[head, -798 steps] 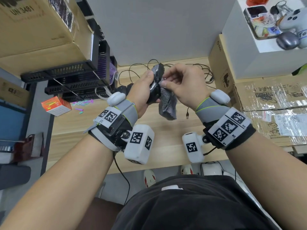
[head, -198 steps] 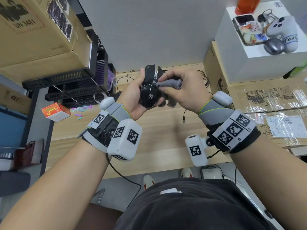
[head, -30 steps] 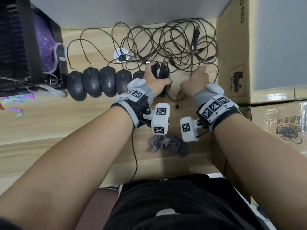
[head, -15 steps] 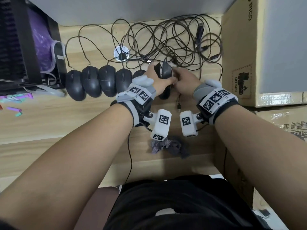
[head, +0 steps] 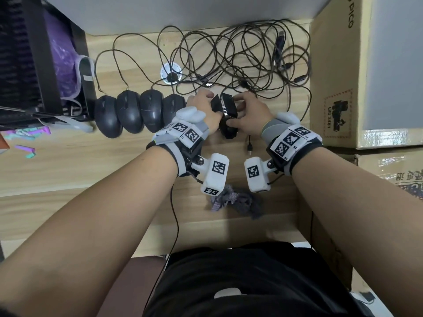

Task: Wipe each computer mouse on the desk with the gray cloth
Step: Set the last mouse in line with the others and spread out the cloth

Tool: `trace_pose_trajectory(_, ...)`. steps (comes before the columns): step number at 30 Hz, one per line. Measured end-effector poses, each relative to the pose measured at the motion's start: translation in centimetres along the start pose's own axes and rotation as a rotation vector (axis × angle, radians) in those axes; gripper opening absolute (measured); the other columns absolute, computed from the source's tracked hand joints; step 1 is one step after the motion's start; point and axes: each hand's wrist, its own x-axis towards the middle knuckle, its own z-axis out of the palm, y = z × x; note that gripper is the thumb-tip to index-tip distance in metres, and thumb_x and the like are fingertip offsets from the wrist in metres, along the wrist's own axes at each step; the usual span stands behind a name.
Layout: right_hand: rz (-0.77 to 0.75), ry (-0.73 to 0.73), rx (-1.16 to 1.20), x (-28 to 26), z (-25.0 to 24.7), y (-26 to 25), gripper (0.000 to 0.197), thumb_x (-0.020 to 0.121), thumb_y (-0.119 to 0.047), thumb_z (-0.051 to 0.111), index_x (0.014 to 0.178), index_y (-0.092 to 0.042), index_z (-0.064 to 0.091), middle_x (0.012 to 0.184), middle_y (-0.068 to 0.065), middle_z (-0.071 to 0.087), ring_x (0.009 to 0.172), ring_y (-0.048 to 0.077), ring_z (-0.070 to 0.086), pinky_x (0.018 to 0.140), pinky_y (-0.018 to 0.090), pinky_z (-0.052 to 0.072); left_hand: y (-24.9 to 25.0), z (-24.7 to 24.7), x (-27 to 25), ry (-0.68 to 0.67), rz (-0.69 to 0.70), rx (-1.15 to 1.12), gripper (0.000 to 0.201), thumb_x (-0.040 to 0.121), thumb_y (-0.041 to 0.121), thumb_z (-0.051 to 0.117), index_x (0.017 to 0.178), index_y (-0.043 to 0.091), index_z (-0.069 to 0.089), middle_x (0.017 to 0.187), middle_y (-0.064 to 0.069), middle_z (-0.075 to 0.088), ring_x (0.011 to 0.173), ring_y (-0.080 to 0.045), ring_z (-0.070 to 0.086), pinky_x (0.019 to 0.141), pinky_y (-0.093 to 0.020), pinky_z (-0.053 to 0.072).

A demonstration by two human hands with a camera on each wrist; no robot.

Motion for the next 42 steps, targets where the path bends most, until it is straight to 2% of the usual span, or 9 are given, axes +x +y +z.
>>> trace_pose_trajectory(11, 0.076, 0.073, 0.11, -1.2, 0.8, -1.0, 0.065, 0.075, -0.029, 0.078, 0.132, -0.022, 0.047, 0.108, -0.003, 0.06, 0.099, 0.02, 0.063, 0.087, 0.04, 0.055, -2.6, -2.3, -1.7, -0.066, -0.01, -0.169, 0.033, 0.089, 0.02, 0.075, 0.118, 0.021, 0.06, 0.097, 0.005, 0.057, 0.083, -0.014, 0.056, 0.074, -0.026, 0.048)
trace_pose_trajectory(14, 0.115, 0.102, 0.007, -3.5, 0.2, -1.3, 0.043, 0.078, -0.027, 0.075, 0.116, -0.02, 0.058, 0.105, -0.001, 0.063, 0.095, 0.02, 0.062, 0.083, 0.034, 0.054, -3.7, -3.0, -3.0, -0.096, -0.006, -0.223, 0.026, 0.088, 0.016, 0.075, 0.11, 0.022, 0.062, 0.09, 0.005, 0.06, 0.079, -0.012, 0.058, 0.068, -0.021, 0.048)
trace_pose_trajectory(18, 0.153, -0.114, -0.264, -8.8, 0.8, -1.3, 0.024, 0.077, -0.036, 0.076, 0.092, -0.02, 0.067, 0.08, -0.001, 0.07, 0.07, 0.016, 0.065, 0.064, 0.028, 0.053, -6.0, -3.2, -5.3, -0.157, -0.013, -0.247, 0.026, 0.087, 0.009, 0.075, 0.107, 0.02, 0.063, 0.087, 0.002, 0.063, 0.072, -0.013, 0.06, 0.065, -0.026, 0.053)
trace_pose_trajectory(22, 0.232, -0.341, -0.532, -12.8, 5.3, 0.8, 0.04, 0.067, -0.046, 0.08, 0.087, -0.013, 0.071, 0.083, 0.004, 0.073, 0.079, 0.024, 0.068, 0.077, 0.038, 0.059, -8.4, -2.5, -7.5, -0.212, 0.017, -0.214, 0.024, 0.087, 0.004, 0.071, 0.107, 0.016, 0.064, 0.079, 0.006, 0.059, 0.075, -0.019, 0.06, 0.068, -0.029, 0.054)
trace_pose_trajectory(26, 0.246, -0.344, -0.618, -15.2, 7.8, 1.9, 0.03, 0.074, -0.045, 0.074, 0.085, -0.018, 0.068, 0.079, 0.001, 0.069, 0.078, 0.023, 0.066, 0.069, 0.031, 0.054, -10.7, -1.6, -9.9, -0.262, 0.078, -0.175, 0.027, 0.085, 0.006, 0.075, 0.108, 0.017, 0.065, 0.082, 0.007, 0.06, 0.075, -0.012, 0.06, 0.074, -0.026, 0.053)
trace_pose_trajectory(29, 0.125, -0.262, -0.342, -15.9, 8.2, 1.2, 0.031, 0.08, -0.049, 0.065, 0.075, -0.019, 0.066, 0.071, -0.001, 0.069, 0.072, 0.02, 0.065, 0.067, 0.03, 0.05, -11.8, -1.6, -11.8, -0.336, 0.111, -0.243, 0.033, 0.081, 0.002, 0.079, 0.109, 0.015, 0.068, 0.08, 0.007, 0.058, 0.07, -0.012, 0.055, 0.068, -0.022, 0.048)
trace_pose_trajectory(32, -0.001, -0.145, 0.005, -16.2, 7.9, -1.7, 0.043, 0.097, -0.047, 0.049, 0.087, -0.008, 0.064, 0.088, 0.009, 0.067, 0.083, 0.024, 0.06, 0.074, 0.033, 0.045, -11.8, -2.5, -14.1, -0.395, 0.229, -0.21, 0.053, 0.073, 0.006, 0.087, 0.121, 0.018, 0.066, 0.099, -0.001, 0.067, 0.087, -0.017, 0.062, 0.083, -0.031, 0.052)
trace_pose_trajectory(36, -0.145, -0.12, 0.193, -16.8, 6.7, -4.8, 0.057, 0.092, -0.062, 0.044, 0.095, -0.008, 0.061, 0.09, 0.008, 0.068, 0.083, 0.023, 0.065, 0.08, 0.046, 0.056, -11.0, -4.9, -16.4, -0.28, 0.272, -0.246, 0.037, 0.07, 0.017, 0.09, 0.099, 0.025, 0.068, 0.098, -0.013, 0.075, 0.088, -0.028, 0.07, 0.088, -0.043, 0.059)
trace_pose_trajectory(42, -0.377, -0.116, -0.048, -19.0, 3.6, -6.2, 0.039, 0.076, -0.049, 0.076, 0.103, -0.023, 0.064, 0.071, -0.008, 0.055, 0.063, 0.006, 0.05, 0.06, 0.024, 0.037, -9.9, -9.4, -19.6, -0.127, 0.259, -0.249, 0.039, 0.075, 0.023, 0.089, 0.11, 0.013, 0.076, 0.092, -0.007, 0.076, 0.071, -0.008, 0.065, 0.061, -0.009, 0.049)
